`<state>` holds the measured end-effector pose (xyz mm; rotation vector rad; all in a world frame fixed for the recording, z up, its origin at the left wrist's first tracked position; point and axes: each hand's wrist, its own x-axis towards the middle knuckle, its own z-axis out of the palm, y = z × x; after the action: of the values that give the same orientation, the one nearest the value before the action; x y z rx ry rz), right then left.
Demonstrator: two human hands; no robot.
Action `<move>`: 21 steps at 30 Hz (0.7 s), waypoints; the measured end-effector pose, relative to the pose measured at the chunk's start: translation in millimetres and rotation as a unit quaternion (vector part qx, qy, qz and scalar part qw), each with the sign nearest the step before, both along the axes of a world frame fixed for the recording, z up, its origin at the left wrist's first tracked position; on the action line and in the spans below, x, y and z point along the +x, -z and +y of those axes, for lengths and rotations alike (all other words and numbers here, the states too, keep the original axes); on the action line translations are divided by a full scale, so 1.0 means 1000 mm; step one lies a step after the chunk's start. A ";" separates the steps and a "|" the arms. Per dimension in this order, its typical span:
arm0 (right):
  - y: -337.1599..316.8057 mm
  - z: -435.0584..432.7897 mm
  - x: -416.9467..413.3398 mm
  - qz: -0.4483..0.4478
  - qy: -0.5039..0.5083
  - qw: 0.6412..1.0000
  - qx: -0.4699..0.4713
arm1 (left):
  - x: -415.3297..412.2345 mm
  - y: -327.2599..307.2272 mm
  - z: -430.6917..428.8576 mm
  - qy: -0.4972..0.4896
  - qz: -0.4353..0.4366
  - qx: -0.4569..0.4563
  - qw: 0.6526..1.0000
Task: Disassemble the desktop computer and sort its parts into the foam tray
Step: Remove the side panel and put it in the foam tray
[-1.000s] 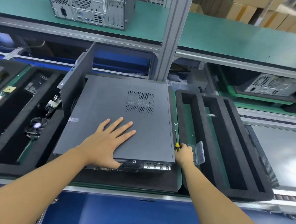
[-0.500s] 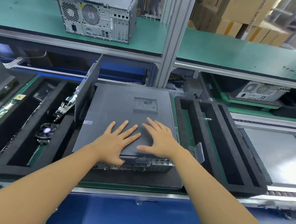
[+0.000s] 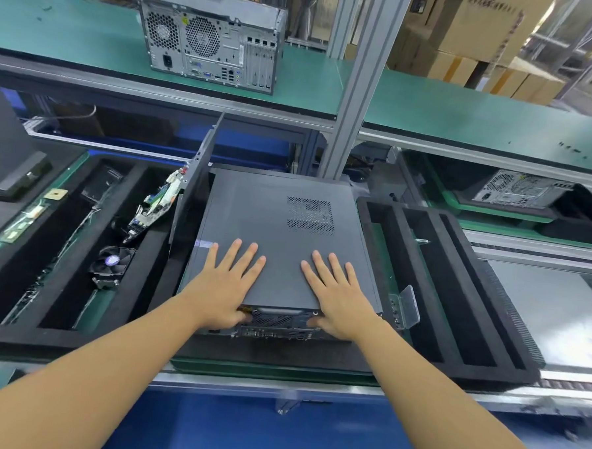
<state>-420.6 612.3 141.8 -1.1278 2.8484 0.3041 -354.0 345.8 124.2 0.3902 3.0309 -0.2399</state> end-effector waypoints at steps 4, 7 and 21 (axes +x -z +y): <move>0.004 0.003 0.014 0.011 0.009 1.000 -0.010 | 0.011 0.001 0.004 -0.001 0.009 -0.006 1.000; 0.002 0.002 0.016 0.007 0.013 1.000 -0.002 | 0.013 -0.005 0.006 -0.003 -0.004 -0.008 1.000; -0.063 -0.001 -0.002 -0.080 -0.016 0.997 0.009 | -0.001 -0.076 -0.010 0.025 -0.094 0.009 0.995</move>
<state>-422.8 611.7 204.6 -1.1415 2.6862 0.2298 -355.5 335.7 200.2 0.4624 2.8428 -0.1692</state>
